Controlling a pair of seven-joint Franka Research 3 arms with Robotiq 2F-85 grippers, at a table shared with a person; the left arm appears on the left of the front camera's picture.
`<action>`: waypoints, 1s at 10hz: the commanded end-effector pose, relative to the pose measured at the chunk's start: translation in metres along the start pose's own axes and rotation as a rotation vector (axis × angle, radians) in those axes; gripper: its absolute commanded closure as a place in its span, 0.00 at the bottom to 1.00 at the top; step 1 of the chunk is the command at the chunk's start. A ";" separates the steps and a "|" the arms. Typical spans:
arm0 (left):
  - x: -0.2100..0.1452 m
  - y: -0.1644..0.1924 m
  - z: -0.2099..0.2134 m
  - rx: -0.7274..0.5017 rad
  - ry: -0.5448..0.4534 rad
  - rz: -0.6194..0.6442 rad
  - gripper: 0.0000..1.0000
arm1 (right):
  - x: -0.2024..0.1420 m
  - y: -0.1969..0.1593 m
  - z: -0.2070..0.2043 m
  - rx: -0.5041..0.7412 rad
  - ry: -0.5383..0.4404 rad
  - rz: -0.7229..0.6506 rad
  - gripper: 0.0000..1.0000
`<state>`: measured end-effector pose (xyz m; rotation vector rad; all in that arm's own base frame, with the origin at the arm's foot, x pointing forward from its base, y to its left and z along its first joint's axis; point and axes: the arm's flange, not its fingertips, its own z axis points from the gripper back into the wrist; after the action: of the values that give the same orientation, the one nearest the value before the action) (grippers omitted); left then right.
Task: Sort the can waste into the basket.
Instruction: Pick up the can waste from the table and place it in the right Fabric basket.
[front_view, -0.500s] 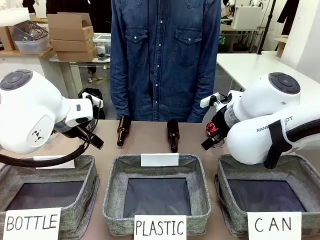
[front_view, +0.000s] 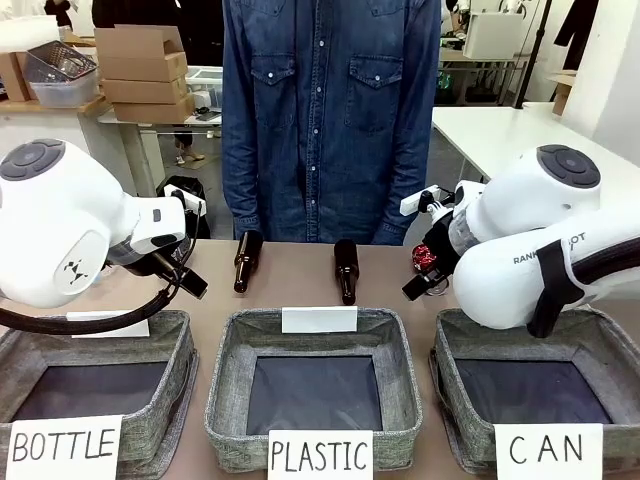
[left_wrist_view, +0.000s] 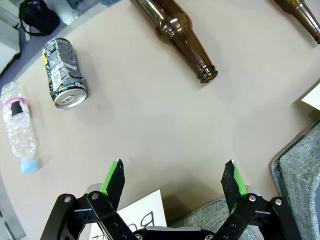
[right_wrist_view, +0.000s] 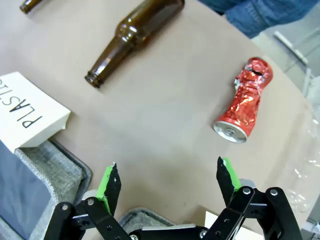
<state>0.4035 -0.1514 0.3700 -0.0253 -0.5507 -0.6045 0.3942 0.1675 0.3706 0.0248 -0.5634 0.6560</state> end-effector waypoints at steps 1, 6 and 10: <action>0.000 0.000 0.000 0.000 0.000 0.000 0.00 | 0.000 0.000 0.000 0.000 0.000 -0.001 0.00; 0.004 -0.007 0.041 -0.042 0.018 0.042 0.00 | -0.001 -0.009 0.045 0.025 -0.018 -0.086 0.00; -0.035 -0.053 0.171 -0.108 -0.133 -0.117 0.00 | -0.051 0.002 0.165 -0.073 -0.162 -0.027 0.00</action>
<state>0.3094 -0.1701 0.5282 -0.1186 -0.6348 -0.7162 0.3406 0.1260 0.5277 0.0218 -0.7460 0.5697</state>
